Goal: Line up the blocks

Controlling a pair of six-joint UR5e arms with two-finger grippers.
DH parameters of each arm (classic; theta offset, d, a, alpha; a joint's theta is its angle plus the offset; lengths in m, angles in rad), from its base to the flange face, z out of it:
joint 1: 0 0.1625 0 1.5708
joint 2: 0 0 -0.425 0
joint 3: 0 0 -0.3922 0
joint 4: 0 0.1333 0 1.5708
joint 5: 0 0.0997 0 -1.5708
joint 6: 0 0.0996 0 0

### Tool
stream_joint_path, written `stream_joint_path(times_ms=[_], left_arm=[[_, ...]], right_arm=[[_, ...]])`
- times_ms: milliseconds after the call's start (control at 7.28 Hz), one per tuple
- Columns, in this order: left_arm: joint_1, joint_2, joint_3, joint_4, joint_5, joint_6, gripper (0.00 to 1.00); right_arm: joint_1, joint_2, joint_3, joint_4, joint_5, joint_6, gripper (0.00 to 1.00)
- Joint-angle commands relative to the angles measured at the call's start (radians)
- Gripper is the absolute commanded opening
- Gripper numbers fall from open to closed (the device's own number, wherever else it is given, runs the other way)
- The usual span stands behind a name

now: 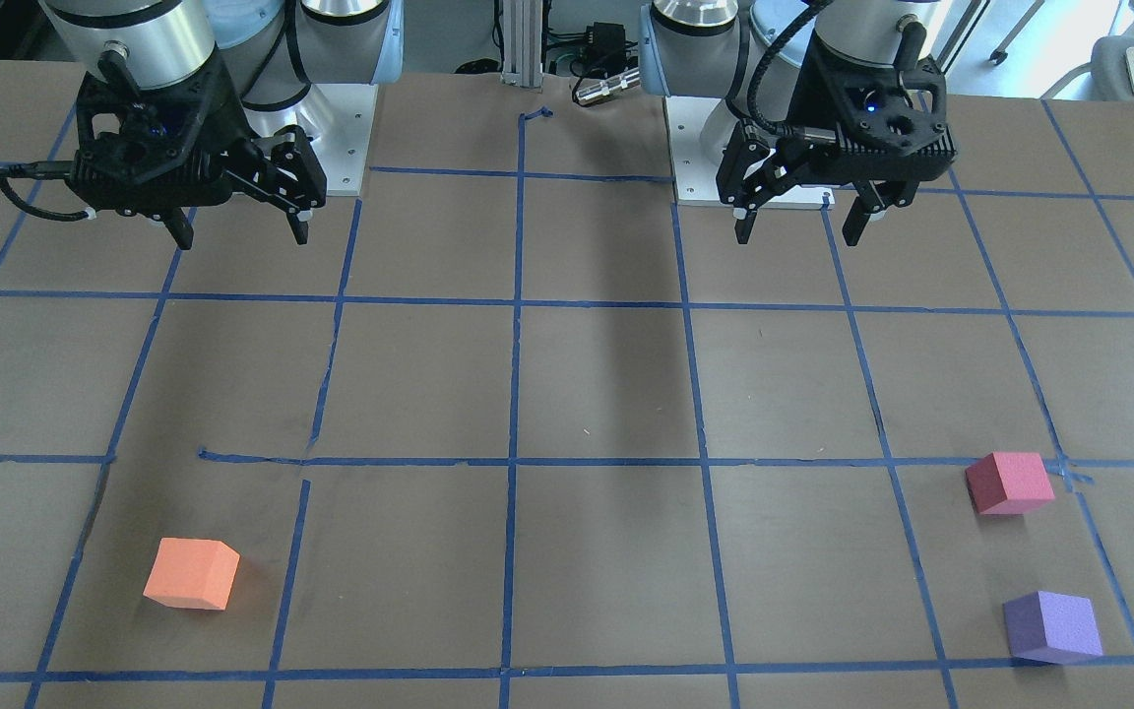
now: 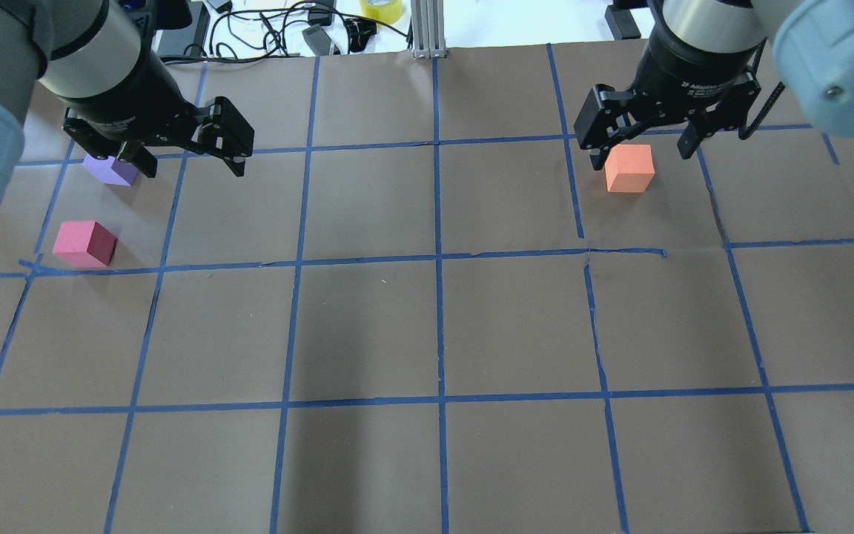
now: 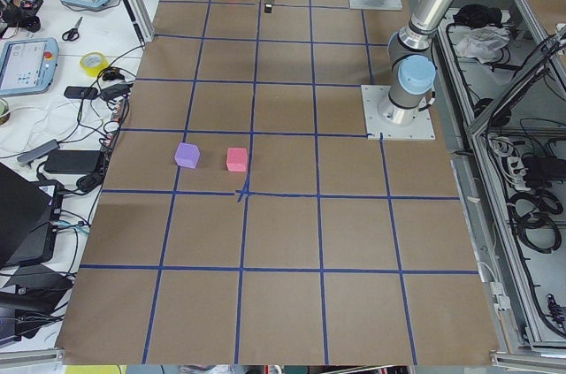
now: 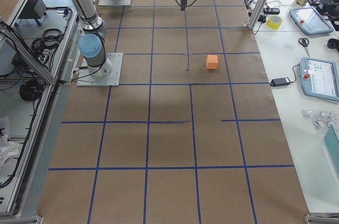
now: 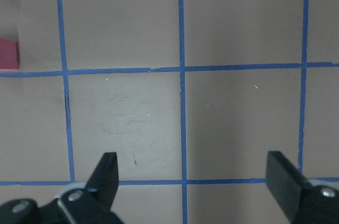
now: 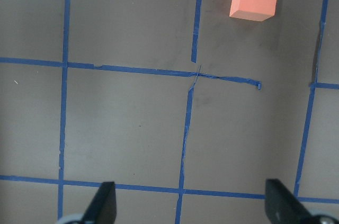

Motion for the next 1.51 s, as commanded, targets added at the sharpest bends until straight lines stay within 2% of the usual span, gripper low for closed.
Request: stream_joint_path(times_ms=[0, 1374], left_arm=[[0.000, 0.002, 0.000, 0.000, 0.000, 0.000, 1.00], [0.000, 0.005, -0.002, 0.000, 0.000, 0.000, 1.00]], right_arm=[[0.000, -0.001, 0.000, -0.003, 0.000, -0.001, 1.00], [-0.001, -0.005, 0.000, -0.002, -0.006, 0.000, 1.00]])
